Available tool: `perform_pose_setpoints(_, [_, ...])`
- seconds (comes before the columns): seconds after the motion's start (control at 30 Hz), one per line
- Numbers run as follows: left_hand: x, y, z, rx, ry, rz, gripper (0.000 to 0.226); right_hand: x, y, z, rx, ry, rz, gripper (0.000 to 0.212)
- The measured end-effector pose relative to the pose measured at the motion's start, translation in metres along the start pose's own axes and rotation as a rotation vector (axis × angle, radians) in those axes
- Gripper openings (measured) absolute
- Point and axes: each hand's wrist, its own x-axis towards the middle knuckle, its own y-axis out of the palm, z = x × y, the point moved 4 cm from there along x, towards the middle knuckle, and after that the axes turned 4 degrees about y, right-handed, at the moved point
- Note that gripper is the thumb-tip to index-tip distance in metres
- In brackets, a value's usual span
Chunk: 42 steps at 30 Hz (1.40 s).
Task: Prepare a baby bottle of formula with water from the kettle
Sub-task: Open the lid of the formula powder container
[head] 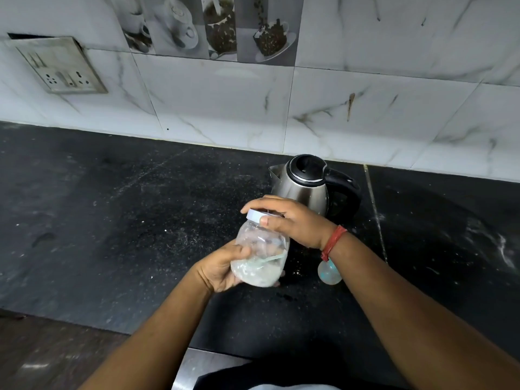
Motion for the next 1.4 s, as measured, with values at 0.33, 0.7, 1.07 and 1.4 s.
perform_pose_setpoints(0.33, [0.006, -0.024, -0.022, 0.712, 0.073, -0.318, 0.083, 0.005, -0.002, -0.015, -0.391, 0.295, -0.009, 0.069])
perform_pose_setpoints(0.7, [0.002, -0.039, -0.014, 0.716, 0.027, -0.321, 0.091, 0.001, -0.011, -0.011, -0.284, 0.129, 0.235, 0.060])
perform_pose_setpoints(1.07, [0.009, -0.041, -0.021, 0.776, 0.035, -0.313, 0.095, 0.007, -0.012, -0.006, -0.429, 0.287, 0.007, 0.041])
perform_pose_setpoints(1.4, [0.008, -0.041, -0.021, 0.763, 0.024, -0.305, 0.098, 0.008, -0.013, -0.009, -0.130, 0.249, -0.027, 0.051])
